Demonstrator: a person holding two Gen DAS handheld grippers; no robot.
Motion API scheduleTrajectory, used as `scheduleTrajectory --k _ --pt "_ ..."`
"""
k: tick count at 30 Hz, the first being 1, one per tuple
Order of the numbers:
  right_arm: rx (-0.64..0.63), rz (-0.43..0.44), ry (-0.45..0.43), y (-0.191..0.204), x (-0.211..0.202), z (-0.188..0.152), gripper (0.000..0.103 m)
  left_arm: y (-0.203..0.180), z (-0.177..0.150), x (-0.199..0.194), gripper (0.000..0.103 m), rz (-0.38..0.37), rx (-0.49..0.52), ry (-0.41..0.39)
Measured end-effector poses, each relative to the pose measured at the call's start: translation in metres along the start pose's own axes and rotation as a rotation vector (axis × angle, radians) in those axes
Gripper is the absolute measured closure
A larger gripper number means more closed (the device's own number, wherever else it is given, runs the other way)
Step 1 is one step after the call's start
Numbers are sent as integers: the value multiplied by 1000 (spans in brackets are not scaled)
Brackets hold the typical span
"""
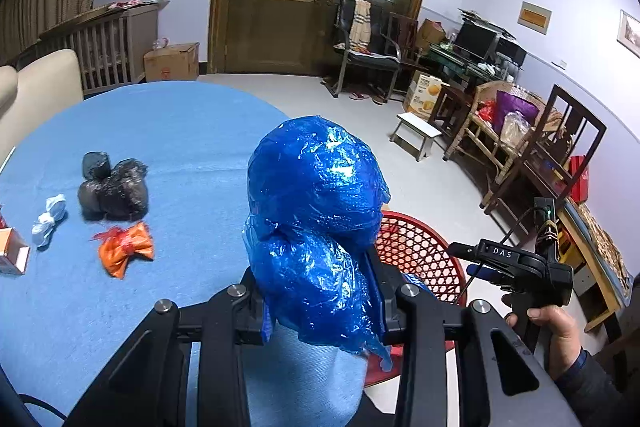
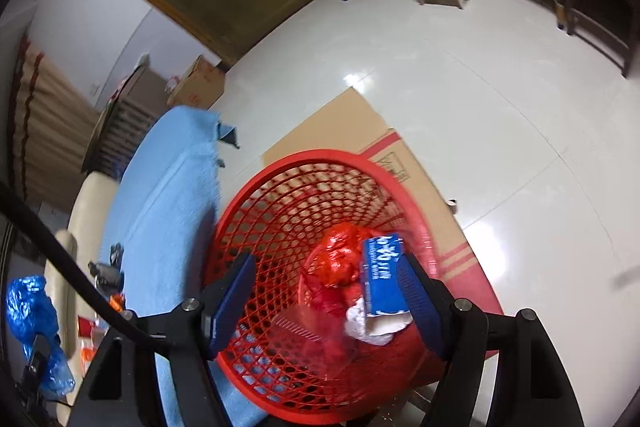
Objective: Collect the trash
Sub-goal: 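Open the right tool to drop the container while the left tool drops the blue bag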
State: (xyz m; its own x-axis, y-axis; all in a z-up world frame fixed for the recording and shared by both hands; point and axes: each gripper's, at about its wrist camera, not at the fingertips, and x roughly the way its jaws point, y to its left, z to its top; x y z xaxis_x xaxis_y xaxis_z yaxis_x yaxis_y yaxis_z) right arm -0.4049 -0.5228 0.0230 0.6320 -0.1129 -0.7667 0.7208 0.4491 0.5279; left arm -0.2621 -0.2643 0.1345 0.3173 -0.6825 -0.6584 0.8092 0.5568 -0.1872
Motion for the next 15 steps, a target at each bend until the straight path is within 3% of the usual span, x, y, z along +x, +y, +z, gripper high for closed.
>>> scheduleTrajectory --k 15 --pt "2 15 12 -2 4 -4 27 -27 6 23 65 -55 67 44"
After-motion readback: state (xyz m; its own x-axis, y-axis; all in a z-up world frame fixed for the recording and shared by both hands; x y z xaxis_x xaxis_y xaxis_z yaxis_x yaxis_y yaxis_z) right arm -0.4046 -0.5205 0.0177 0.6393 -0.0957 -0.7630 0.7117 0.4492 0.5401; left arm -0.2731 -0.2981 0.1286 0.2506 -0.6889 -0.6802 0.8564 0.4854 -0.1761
